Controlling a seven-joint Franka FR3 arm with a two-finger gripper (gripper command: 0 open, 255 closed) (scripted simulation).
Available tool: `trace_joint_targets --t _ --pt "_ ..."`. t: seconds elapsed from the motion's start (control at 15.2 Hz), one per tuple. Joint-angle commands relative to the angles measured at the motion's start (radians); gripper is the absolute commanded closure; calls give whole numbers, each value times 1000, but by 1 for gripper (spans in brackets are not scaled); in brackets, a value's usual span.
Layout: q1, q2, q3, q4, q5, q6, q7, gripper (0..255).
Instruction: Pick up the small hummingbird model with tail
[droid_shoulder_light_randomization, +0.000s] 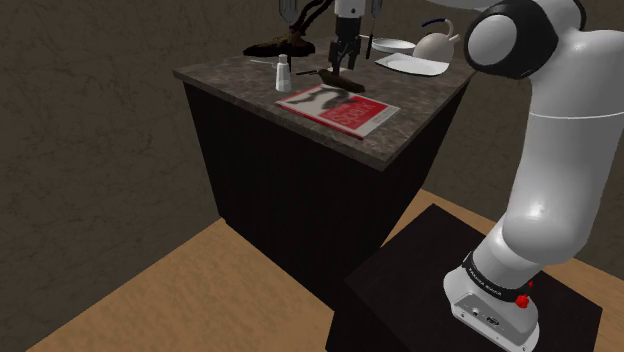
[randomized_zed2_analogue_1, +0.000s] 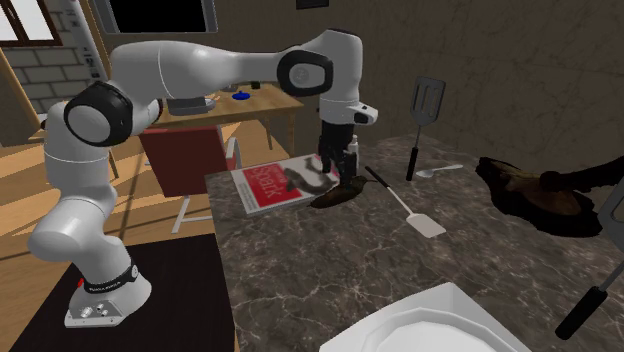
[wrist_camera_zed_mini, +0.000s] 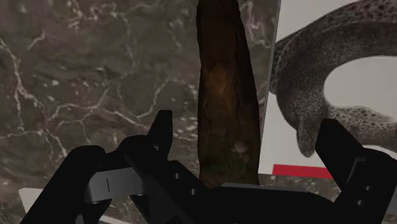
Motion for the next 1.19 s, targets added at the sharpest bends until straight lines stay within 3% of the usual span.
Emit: trace_joint_targets --t 0.0,0.66,0.73,1.12 --pt "-18 126 4 191 18 -65 -22 0" --pt "-9 95 6 38 13 56 -21 0" --pt "-9 95 6 38 13 57 -21 255" --pt "-10 93 6 36 13 57 -22 255"
